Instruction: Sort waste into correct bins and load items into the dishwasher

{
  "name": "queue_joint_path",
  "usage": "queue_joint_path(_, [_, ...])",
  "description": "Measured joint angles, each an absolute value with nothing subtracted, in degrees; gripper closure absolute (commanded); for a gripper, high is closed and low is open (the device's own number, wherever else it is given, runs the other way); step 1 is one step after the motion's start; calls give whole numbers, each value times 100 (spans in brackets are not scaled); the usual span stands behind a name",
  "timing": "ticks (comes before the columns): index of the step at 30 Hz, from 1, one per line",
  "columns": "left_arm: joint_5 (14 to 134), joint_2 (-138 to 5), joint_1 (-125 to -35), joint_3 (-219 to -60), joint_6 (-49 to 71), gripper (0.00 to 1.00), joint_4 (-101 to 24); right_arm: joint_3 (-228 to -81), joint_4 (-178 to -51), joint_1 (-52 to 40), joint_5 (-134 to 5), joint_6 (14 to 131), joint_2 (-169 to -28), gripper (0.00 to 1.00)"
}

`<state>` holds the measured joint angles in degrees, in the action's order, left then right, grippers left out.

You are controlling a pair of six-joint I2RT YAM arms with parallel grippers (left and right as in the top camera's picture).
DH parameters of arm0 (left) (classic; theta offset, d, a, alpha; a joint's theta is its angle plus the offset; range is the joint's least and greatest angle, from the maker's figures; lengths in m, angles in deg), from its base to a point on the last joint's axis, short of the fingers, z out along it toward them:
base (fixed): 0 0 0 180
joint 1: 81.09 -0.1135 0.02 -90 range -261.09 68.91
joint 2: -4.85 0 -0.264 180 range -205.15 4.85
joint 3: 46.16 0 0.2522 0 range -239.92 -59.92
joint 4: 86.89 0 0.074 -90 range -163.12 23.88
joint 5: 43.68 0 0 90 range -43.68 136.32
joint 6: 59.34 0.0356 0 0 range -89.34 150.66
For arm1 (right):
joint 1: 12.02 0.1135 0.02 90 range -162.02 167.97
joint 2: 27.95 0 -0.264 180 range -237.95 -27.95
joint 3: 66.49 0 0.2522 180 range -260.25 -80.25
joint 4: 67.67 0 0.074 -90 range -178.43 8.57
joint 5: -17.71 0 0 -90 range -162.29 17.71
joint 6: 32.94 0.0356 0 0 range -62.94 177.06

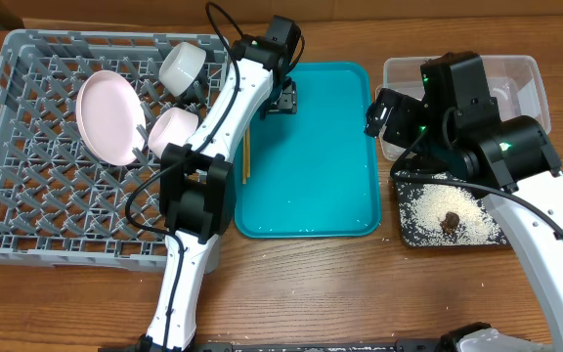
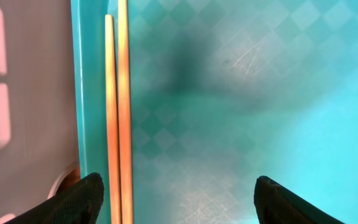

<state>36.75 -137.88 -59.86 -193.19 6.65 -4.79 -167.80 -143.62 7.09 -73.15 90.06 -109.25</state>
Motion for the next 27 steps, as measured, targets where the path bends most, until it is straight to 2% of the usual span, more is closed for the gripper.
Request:
queue_joint_path(16, [3599,-13788,-6019,-18423,510,20,-1117,-16780,-14362,709,-7315,9006,-10925,0])
queue_joint_path(23, [3603,-13736,-6019,-18283,494,22,-1318,-16780,-14364,709,-7313,9006,-10925,0])
queue_joint_path(27, [3632,-13708,-6019,-18207,470,27,-1382,-16780,-14364,709,-7313,9004,-10925,0])
